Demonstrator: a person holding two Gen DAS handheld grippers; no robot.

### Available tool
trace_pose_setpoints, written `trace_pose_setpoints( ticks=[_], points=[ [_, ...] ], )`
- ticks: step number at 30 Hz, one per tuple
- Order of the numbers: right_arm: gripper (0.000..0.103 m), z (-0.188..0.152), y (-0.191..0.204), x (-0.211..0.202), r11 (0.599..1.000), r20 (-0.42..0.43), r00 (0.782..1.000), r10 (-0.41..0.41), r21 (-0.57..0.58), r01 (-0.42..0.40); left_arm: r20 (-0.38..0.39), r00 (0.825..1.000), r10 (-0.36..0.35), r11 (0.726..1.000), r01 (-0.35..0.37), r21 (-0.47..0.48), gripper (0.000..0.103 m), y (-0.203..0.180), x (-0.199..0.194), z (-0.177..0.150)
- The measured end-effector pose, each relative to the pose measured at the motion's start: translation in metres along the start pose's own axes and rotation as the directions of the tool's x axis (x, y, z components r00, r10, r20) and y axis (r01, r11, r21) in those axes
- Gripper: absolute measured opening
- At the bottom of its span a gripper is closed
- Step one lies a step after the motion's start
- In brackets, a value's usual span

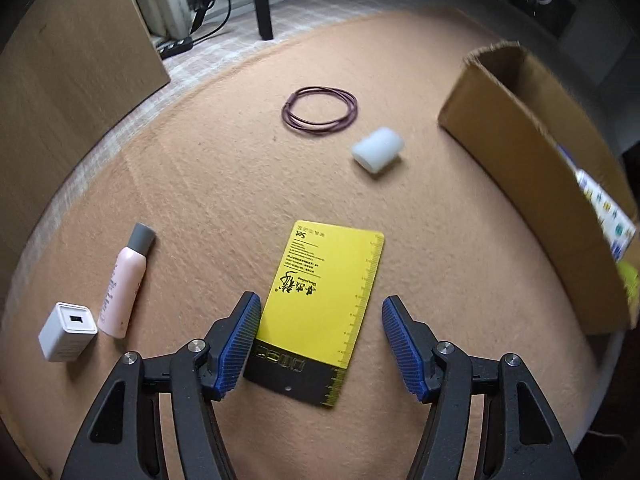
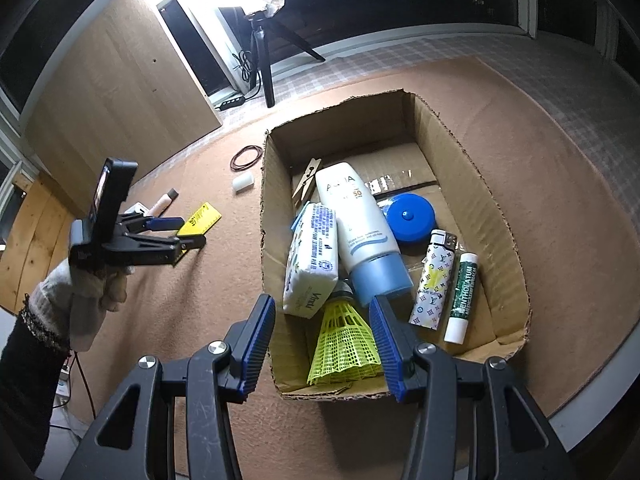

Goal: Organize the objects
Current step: 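Move the left tool toward the yellow notebook, then grasp the yellow notebook with the left tool and lift it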

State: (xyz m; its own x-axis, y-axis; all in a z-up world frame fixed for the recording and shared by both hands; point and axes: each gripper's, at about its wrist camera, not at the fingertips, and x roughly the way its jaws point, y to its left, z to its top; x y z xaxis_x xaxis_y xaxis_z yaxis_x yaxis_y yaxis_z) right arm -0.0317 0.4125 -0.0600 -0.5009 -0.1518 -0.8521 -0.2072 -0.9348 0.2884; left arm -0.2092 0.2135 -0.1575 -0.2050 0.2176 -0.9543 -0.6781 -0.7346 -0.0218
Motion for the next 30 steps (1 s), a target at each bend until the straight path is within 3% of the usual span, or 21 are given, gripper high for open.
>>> trace_pose_setpoints(
  ticks=[2, 8, 16, 26, 30],
  points=[
    [0.045, 0.0, 0.001, 0.0, 1.0, 0.0, 1.0, 0.003, -0.001, -0.003, 0.008, 1.0, -0.001, 1.0, 0.001, -0.006, 0.057, -0.002, -0.003, -0.001],
    [0.045, 0.0, 0.001, 0.0, 1.0, 0.002, 1.0, 0.004, 0.002, -0.004, 0.021, 0.999, 0.028, 0.999, -0.027, -0.027, 0.057, -0.005, -0.004, -0.003],
    [0.045, 0.0, -0.008, -0.005, 1.0, 0.02, 1.0, -0.001, 0.013, 0.001, 0.069, 0.998, -0.002, 0.998, 0.007, -0.069, 0.056, -0.013, -0.025, -0.006],
    [0.045, 0.003, -0.011, -0.01, 1.0, 0.036, 0.999, -0.013, -0.005, 0.013, 0.233, 0.971, -0.057, 0.998, 0.063, -0.016, 0.056, -0.069, -0.085, 0.022],
    [0.045, 0.001, -0.013, -0.01, 1.0, 0.035, 0.999, -0.012, -0.004, 0.013, 0.261, 0.961, -0.09, 0.996, 0.088, 0.022, 0.056, -0.095, -0.091, 0.041]
  ],
)
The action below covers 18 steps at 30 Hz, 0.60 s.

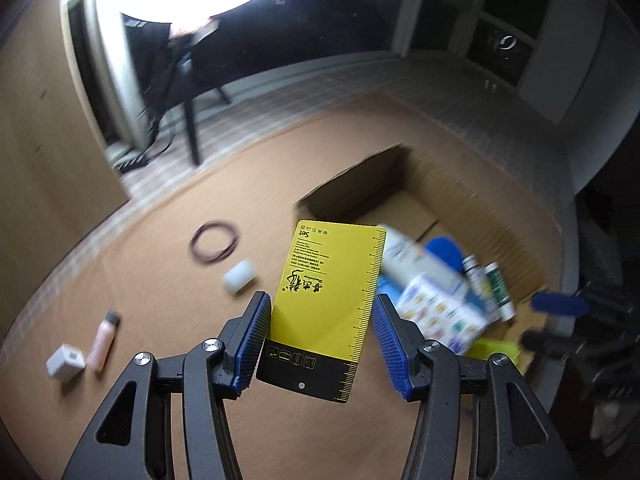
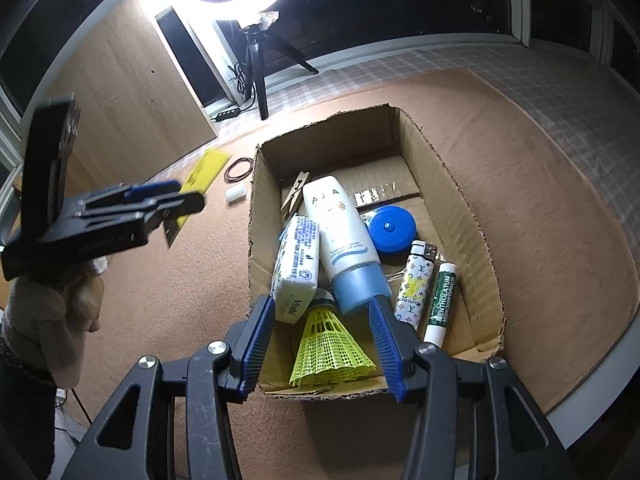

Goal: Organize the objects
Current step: 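Grasp the yellow notebook with the left tool and lift it, then carry the notebook over the box with the left tool and release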

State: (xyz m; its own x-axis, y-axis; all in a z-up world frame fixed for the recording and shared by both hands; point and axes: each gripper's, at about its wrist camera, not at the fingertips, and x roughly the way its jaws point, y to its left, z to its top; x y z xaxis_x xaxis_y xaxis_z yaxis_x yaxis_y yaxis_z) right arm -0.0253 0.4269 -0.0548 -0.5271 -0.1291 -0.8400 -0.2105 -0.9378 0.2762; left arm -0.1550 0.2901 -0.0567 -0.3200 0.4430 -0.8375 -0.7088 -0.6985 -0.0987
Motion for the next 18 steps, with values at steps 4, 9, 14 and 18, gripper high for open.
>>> trace_pose_setpoints(
  ticks=[4, 9, 14, 18],
  points=[
    [0.045, -0.002, -0.001, -0.001, 1.0, -0.003, 1.0, -0.001, -0.006, 0.001, 0.011, 0.999, -0.032, 0.999, 0.032, 0.014, 0.056, -0.024, 0.009, 0.017],
    [0.045, -0.007, -0.007, -0.003, 1.0, -0.008, 1.0, -0.007, 0.002, 0.007, 0.006, 0.998, -0.06, 0.998, 0.06, 0.031, 0.056, -0.054, 0.029, 0.031],
    [0.046, -0.01, -0.011, -0.004, 1.0, -0.016, 1.0, -0.017, 0.001, 0.017, -0.009, 0.997, -0.081, 0.996, 0.081, 0.048, 0.057, -0.076, 0.04, 0.038],
    [0.046, -0.012, -0.011, -0.002, 1.0, -0.023, 1.0, -0.016, 0.001, 0.016, -0.02, 0.996, -0.091, 0.994, 0.092, 0.058, 0.057, -0.087, 0.042, 0.039]
  ],
)
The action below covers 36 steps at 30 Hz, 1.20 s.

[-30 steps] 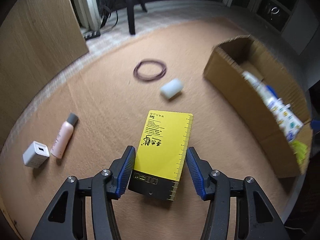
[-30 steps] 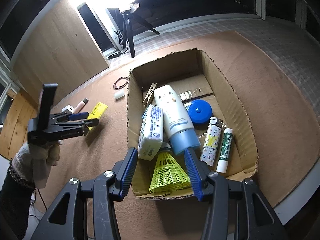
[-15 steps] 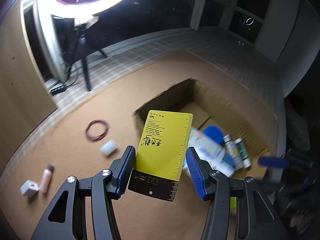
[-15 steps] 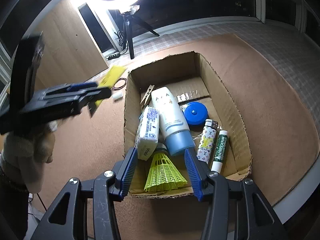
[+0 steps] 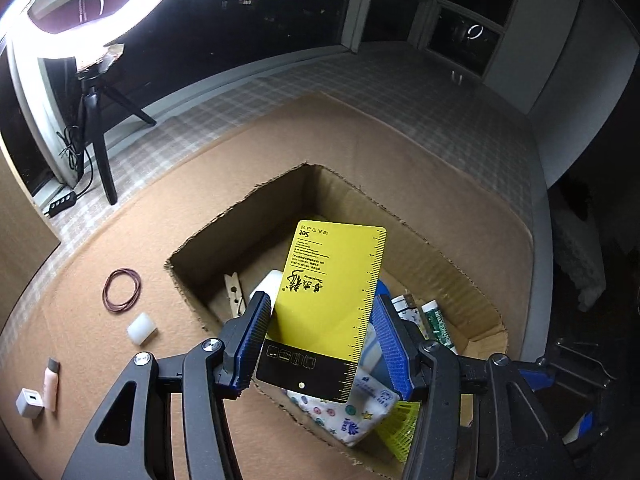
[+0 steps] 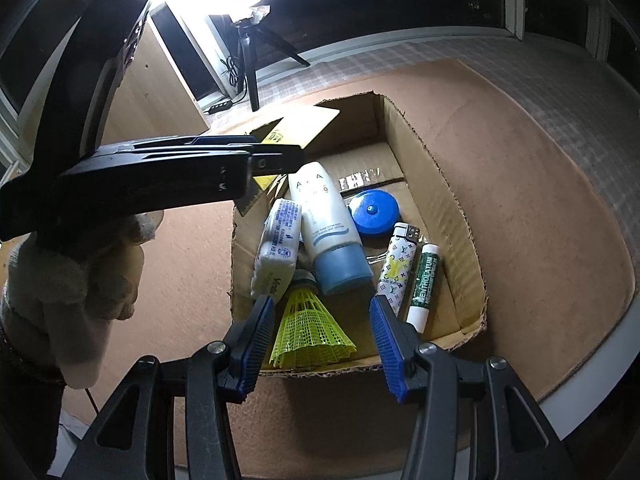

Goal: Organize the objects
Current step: 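Carry the notebook over the box with the left tool and release, then grasp the pink lotion bottle with the left tool while the right tool reaches the rubber band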

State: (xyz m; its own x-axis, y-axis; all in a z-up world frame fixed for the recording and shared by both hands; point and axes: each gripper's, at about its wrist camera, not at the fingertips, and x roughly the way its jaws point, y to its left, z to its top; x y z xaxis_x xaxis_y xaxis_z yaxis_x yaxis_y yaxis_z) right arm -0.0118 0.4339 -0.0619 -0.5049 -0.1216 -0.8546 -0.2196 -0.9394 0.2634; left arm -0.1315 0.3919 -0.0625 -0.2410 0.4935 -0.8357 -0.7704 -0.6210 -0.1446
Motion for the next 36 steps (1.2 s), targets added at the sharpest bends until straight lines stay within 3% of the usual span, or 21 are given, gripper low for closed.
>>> trace_pose_setpoints(
  ticks=[2, 5, 14, 22, 26, 31, 36],
  points=[
    [0.047, 0.0, 0.002, 0.001, 1.0, -0.005, 1.0, 0.001, -0.004, -0.001, 0.002, 1.0, -0.019, 1.0, 0.019, 0.007, 0.057, -0.003, -0.001, 0.0],
    [0.051, -0.001, 0.006, 0.003, 1.0, -0.014, 1.0, 0.006, -0.017, -0.006, 0.003, 1.0, -0.03, 1.0, 0.03, 0.002, 0.067, -0.003, -0.004, -0.001],
    [0.053, 0.004, 0.028, 0.0, 0.998, -0.006, 0.999, 0.04, -0.052, -0.04, 0.063, 0.998, 0.017, 0.999, -0.015, -0.037, 0.067, 0.026, -0.038, -0.017],
    [0.053, 0.027, 0.059, 0.008, 0.99, -0.002, 0.998, 0.065, -0.129, -0.065, 0.06, 0.99, 0.124, 0.982, -0.114, -0.148, 0.067, 0.095, -0.064, -0.051],
    [0.053, 0.047, 0.083, 0.016, 0.979, 0.007, 0.997, 0.081, -0.189, -0.079, 0.04, 0.982, 0.185, 0.957, -0.171, -0.235, 0.067, 0.143, -0.077, -0.075],
    [0.053, 0.074, 0.11, 0.034, 0.966, -0.019, 0.992, 0.121, -0.229, -0.122, -0.001, 0.969, 0.249, 0.924, -0.238, -0.3, 0.061, 0.186, -0.085, -0.099],
    [0.053, 0.108, 0.135, 0.06, 0.957, -0.069, 0.983, 0.169, -0.226, -0.18, -0.051, 0.964, 0.262, 0.902, -0.263, -0.343, 0.047, 0.224, -0.084, -0.118]
  ],
)
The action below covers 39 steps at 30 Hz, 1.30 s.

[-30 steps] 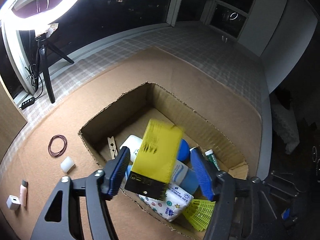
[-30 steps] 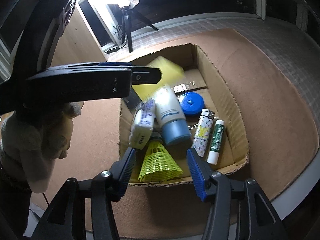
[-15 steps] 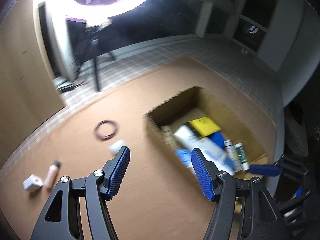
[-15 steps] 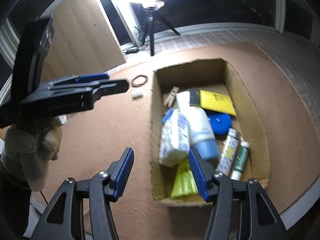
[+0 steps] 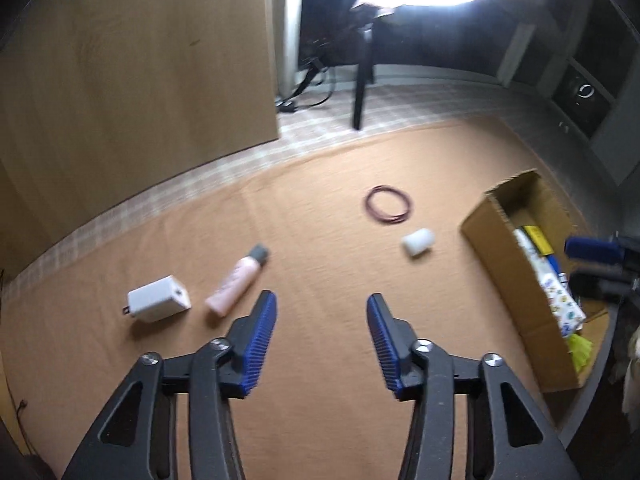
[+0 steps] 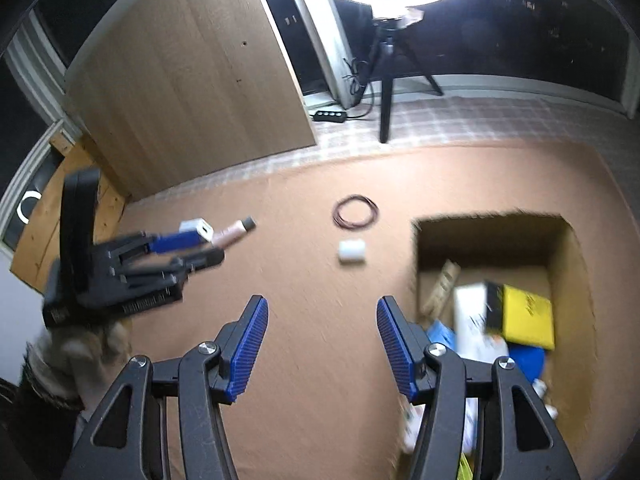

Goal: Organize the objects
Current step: 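Grasp the pink lotion bottle with the left tool while the right tool reaches the rubber band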

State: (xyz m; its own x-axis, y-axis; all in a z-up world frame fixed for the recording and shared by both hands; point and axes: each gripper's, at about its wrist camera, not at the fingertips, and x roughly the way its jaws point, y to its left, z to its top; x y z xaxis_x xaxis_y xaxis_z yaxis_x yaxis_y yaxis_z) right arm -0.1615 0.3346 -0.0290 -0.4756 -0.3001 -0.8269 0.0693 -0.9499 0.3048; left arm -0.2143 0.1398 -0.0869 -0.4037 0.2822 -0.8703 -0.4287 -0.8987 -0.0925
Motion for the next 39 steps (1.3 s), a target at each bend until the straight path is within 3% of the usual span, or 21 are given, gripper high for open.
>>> trace_pose_setpoints(
  ticks=[5, 9, 16, 21, 30, 39],
  points=[
    [0.053, 0.042, 0.009, 0.034, 1.0, -0.044, 0.999, 0.018, -0.007, -0.019, -0.04, 0.999, -0.008, 0.999, 0.007, -0.041, 0.045, 0.028, 0.015, 0.006],
    [0.052, 0.067, 0.01, 0.071, 1.0, -0.101, 0.995, 0.0, -0.011, -0.001, -0.074, 0.997, 0.021, 1.0, -0.021, -0.003, 0.04, 0.032, 0.031, 0.012],
    [0.044, 0.086, -0.001, 0.136, 0.999, -0.208, 0.977, -0.041, 0.0, 0.041, -0.123, 0.992, 0.018, 1.0, -0.016, 0.015, 0.036, 0.032, 0.06, 0.026],
    [0.039, 0.091, -0.004, 0.172, 0.991, -0.254, 0.958, -0.131, -0.043, 0.125, -0.131, 0.99, 0.043, 0.999, -0.04, 0.03, 0.033, 0.034, 0.076, 0.033],
    [0.038, 0.091, -0.002, 0.2, 0.977, -0.28, 0.939, -0.199, -0.126, 0.17, -0.117, 0.99, 0.073, 0.992, -0.061, 0.109, 0.033, 0.028, 0.08, 0.036],
    [0.032, 0.097, -0.001, 0.205, 0.974, -0.277, 0.938, -0.21, -0.147, 0.175, -0.181, 0.979, 0.093, 0.984, -0.063, 0.168, 0.033, 0.035, 0.092, 0.025]
  ],
)
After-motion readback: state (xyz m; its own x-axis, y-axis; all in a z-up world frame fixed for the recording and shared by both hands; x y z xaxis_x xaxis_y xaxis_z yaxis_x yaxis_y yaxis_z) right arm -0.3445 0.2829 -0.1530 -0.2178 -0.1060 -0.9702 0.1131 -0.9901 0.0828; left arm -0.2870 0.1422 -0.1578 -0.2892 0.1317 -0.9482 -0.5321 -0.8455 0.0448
